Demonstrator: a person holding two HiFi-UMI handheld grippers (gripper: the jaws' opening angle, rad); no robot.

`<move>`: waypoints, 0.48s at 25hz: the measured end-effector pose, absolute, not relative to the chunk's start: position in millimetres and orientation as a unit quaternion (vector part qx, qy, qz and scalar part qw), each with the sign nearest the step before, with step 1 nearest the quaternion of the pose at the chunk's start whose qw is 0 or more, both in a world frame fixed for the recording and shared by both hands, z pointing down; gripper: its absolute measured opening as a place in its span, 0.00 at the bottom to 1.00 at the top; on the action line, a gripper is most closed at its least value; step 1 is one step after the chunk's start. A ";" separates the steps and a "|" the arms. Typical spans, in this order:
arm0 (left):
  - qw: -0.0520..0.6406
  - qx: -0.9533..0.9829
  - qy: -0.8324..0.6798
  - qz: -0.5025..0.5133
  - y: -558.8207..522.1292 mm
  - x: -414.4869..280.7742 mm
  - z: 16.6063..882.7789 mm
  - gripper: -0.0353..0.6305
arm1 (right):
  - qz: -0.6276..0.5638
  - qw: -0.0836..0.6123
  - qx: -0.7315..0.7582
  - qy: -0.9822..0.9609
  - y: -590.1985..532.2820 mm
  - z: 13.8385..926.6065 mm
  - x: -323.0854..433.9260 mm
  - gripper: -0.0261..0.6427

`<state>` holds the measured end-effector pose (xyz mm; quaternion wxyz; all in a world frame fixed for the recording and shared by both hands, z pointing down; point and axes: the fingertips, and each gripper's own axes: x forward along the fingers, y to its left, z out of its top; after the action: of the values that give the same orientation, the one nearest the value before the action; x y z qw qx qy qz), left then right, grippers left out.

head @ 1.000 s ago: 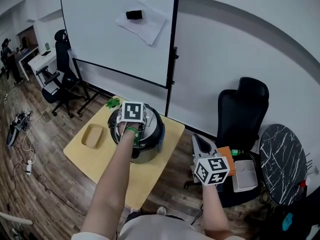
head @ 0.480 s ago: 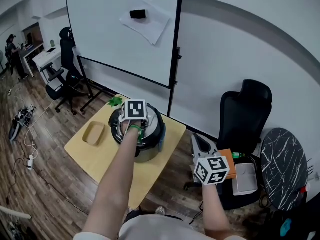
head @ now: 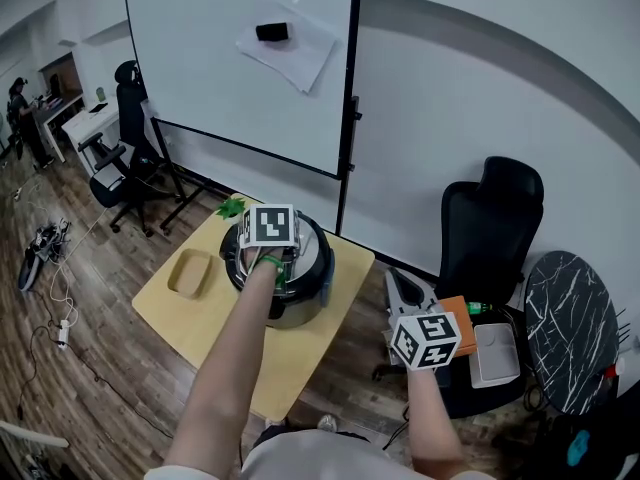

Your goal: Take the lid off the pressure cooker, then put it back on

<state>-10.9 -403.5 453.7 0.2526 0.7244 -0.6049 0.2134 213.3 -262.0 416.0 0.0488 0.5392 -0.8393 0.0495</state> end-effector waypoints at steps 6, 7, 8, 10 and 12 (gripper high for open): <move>0.170 0.776 -0.584 0.167 -397.8 1.8 388.8 0.51 | 0.048 0.048 0.536 -0.842 -265.7 415.0 199.0 0.04; 0.156 0.781 -0.583 0.161 -396.2 1.3 381.7 0.51 | 0.047 0.047 0.535 -0.842 -266.5 413.7 196.5 0.04; 0.144 0.785 -0.581 0.157 -394.3 -0.2 375.8 0.51 | 0.045 0.046 0.536 -0.842 -267.4 412.2 194.1 0.04; 0.129 0.796 -0.573 0.146 -389.3 -2.7 367.7 0.51 | 0.043 0.045 0.536 -0.842 -269.0 409.3 189.3 0.04; 0.119 0.810 -0.558 0.132 -382.6 -4.3 362.7 0.49 | 0.041 0.044 0.537 -0.842 -270.0 407.1 183.9 0.04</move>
<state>-4.3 -382.6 362.7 0.1189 0.8103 -0.5584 0.1321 183.9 -270.0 407.1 0.0436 0.5367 -0.8416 0.0406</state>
